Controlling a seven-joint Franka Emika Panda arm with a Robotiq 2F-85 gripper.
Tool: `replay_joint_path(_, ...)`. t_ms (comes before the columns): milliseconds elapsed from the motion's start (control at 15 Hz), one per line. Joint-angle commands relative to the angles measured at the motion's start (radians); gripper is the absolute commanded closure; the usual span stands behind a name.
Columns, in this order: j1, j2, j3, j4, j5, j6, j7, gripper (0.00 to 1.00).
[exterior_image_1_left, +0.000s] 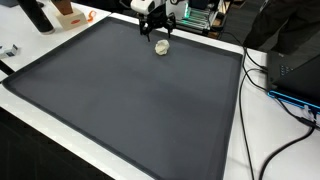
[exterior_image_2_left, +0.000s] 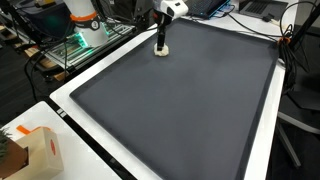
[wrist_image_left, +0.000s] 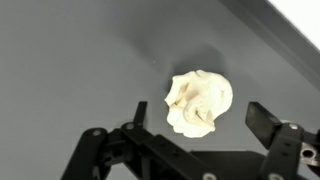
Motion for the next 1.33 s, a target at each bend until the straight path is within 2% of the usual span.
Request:
replay_joint_path(0,-0.011,0.028,0.012,-0.011,0.028,0.034,-0.057,0.00)
replay_joint_path(467,-0.016,0.073,0.029,0.002,0.025,0.058,-0.085,0.00)
replay_joint_path(533,-0.017,0.076,0.030,0.003,0.022,0.056,-0.085,0.09)
replay_joint_path(600,-0.018,0.079,0.031,0.004,0.021,0.055,-0.086,0.28)
replay_joint_path(1067,-0.020,0.096,0.041,0.017,0.018,0.046,-0.098,0.81)
replay_joint_path(1267,-0.020,0.097,0.041,0.020,0.016,0.045,-0.103,0.99)
